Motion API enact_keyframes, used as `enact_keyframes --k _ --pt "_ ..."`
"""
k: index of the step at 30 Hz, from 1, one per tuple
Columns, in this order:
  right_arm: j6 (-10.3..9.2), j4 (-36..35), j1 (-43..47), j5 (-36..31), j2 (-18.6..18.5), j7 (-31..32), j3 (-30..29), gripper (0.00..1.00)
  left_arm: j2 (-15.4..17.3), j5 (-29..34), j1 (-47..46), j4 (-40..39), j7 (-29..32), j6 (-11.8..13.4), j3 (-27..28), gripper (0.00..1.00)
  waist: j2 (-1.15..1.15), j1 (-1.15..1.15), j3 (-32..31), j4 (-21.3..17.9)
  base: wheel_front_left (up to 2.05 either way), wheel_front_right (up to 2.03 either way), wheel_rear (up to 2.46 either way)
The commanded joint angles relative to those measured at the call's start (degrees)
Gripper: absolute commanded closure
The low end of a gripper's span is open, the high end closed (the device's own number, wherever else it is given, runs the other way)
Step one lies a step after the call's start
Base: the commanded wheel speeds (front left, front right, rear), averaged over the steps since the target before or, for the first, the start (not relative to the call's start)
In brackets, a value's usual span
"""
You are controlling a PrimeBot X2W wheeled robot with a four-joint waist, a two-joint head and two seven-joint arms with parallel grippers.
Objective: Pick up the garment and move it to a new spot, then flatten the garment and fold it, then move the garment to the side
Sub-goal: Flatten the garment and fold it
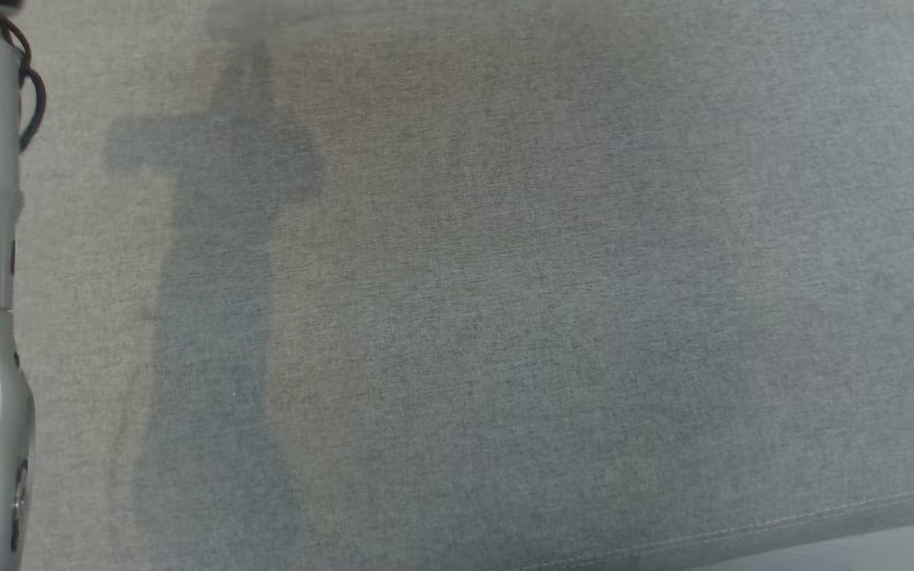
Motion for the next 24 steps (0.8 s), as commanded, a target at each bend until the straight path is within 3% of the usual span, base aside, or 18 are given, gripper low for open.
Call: enact_keyframes --k 1,8,12,18,24 --pt "-0.1 2.92 0.06 1.0 1.94 -0.6 1.17 1.0 0.19 -0.42 0.94 3.46 -0.47 0.03 0.5 1.0 0.0 0.0 -0.12 -1.55 0.0 0.0 0.0" --pt "-0.1 15.34 4.69 4.51 9.18 -2.79 8.67 1.0 -3.54 -3.38 4.65 18.09 -0.92 -0.1 2.11 1.0 0.0 0.0 2.48 -2.49 0.0 0.0 0.0" --pt "-0.1 15.8 8.97 6.93 9.0 -4.13 13.13 1.0 -5.9 -3.36 7.12 17.89 -0.93 -1.36 2.82 1.0 0.0 0.0 4.98 -1.32 0.0 0.0 0.0" --pt "-0.09 6.06 22.12 12.67 5.04 -5.03 15.7 1.0 -7.74 -1.31 19.39 7.21 -0.92 -2.03 6.09 1.0 0.0 0.0 4.91 0.04 0.0 0.0 0.0" --pt "-0.09 -10.62 43.93 13.26 1.62 -4.96 8.47 1.0 -8.58 2.44 38.04 -7.65 -0.93 -2.47 10.96 1.0 0.0 0.0 2.01 0.3 0.0 0.0 0.0"
